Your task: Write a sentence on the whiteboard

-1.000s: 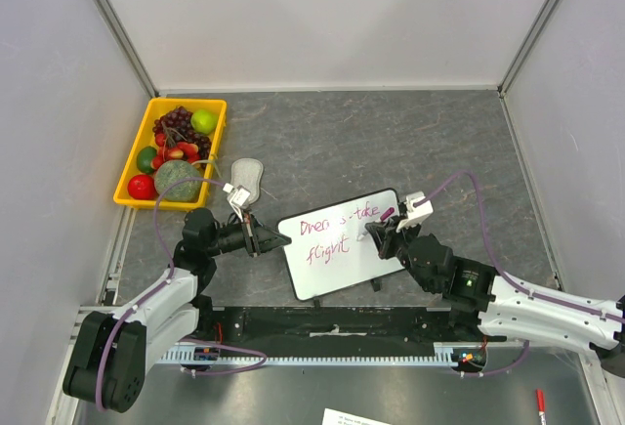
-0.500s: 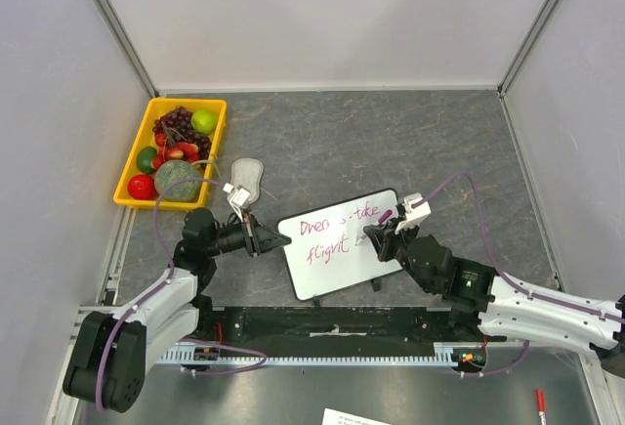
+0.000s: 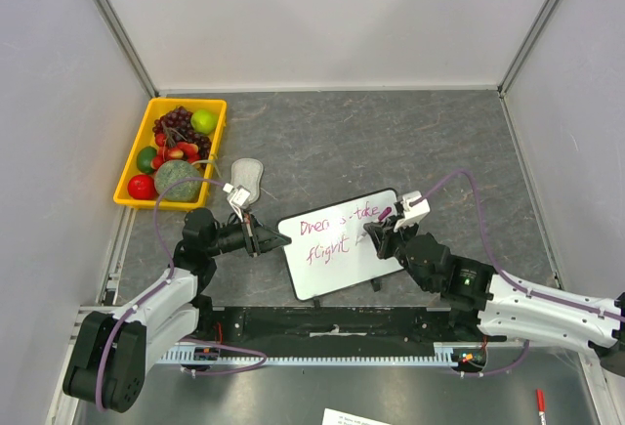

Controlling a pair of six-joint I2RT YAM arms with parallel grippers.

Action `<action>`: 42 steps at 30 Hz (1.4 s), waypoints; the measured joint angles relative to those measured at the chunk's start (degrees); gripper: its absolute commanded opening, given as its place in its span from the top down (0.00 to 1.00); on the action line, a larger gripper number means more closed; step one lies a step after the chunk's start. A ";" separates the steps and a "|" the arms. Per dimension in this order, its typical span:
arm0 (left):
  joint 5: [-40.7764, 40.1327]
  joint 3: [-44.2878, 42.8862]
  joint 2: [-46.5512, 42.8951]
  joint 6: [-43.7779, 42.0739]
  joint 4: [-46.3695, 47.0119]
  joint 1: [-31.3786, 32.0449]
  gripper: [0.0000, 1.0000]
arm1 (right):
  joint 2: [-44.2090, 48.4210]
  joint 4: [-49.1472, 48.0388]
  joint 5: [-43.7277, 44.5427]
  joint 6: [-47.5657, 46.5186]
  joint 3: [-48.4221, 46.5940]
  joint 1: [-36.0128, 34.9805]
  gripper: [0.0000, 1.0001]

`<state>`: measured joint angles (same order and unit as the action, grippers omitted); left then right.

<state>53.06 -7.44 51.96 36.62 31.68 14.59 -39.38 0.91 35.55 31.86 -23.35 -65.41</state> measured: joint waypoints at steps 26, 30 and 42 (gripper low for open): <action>0.00 0.00 0.00 0.00 0.02 0.00 0.98 | 1.07 1.25 3.04 -0.74 -0.55 0.02 1.00; 0.00 0.00 0.00 0.00 0.02 0.00 0.98 | 2.08 1.77 2.45 0.20 0.48 0.02 1.00; 0.00 0.00 0.00 0.00 0.00 0.00 0.98 | 4.50 4.00 1.25 1.49 1.46 0.02 1.00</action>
<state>53.06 -7.44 51.96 36.62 31.68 14.59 -34.87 4.91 36.80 33.34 -21.89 -65.39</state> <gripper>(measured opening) 0.051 0.069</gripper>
